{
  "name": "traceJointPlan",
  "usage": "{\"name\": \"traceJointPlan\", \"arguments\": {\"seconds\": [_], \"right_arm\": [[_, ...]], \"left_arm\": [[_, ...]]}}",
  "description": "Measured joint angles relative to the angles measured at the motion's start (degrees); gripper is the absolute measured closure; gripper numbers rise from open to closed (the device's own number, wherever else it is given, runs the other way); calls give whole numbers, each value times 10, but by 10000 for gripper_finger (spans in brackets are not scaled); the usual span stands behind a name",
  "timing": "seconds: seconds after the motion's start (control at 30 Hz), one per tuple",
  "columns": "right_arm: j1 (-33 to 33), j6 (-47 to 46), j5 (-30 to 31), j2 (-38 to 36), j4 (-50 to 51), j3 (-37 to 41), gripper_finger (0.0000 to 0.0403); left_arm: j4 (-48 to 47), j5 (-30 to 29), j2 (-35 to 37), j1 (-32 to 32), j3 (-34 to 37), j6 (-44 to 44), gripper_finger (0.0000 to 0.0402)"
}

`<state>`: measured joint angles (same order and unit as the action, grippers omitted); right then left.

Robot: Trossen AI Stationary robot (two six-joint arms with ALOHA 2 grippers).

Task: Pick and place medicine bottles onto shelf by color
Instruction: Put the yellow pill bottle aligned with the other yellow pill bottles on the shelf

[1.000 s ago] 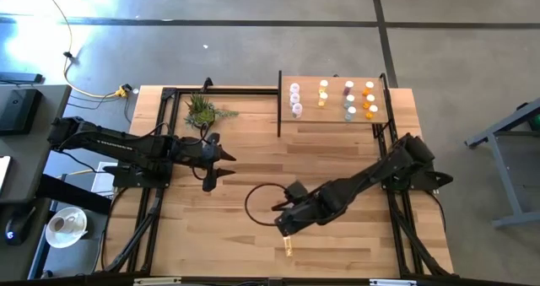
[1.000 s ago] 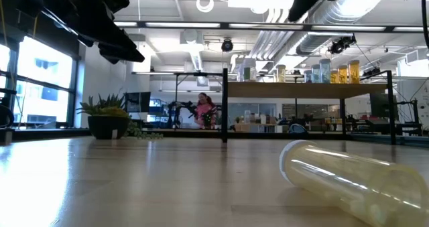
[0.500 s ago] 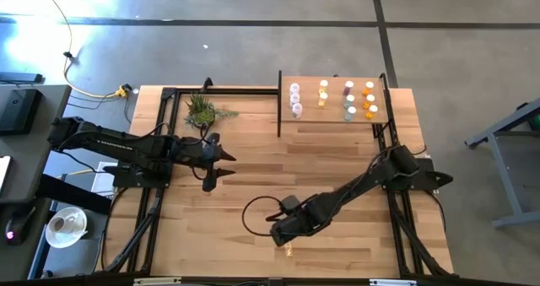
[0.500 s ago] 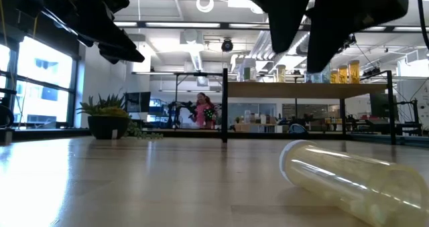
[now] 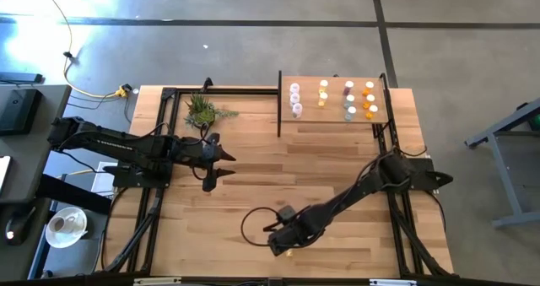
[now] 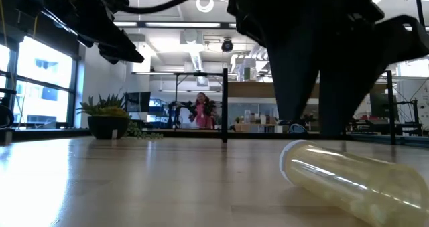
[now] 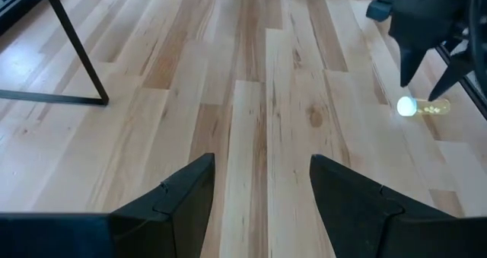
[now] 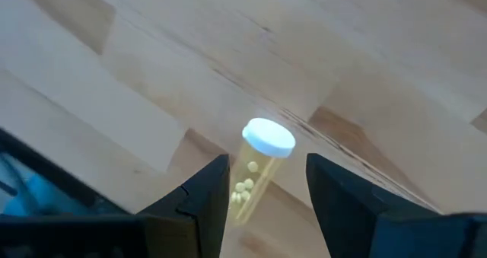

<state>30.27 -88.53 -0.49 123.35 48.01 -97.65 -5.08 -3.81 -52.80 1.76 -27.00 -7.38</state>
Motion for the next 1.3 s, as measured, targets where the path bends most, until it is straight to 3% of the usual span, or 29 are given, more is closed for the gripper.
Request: {"name": "traceJointPlan", "arguments": {"seconds": [0.53,0.87,1.1,1.3], "right_arm": [[1,-6,-4,45,-25,0,239],[1,-2,1,45,-20,0,300],[5,5,1,45,-20,0,299],[13,32,49,47,-16,-25,298]], "left_arm": [[-2,0,0,0,0,0,195],[-2,0,0,0,0,0,195],[-2,0,0,0,0,0,195],[-2,0,0,0,0,-1,195]]}}
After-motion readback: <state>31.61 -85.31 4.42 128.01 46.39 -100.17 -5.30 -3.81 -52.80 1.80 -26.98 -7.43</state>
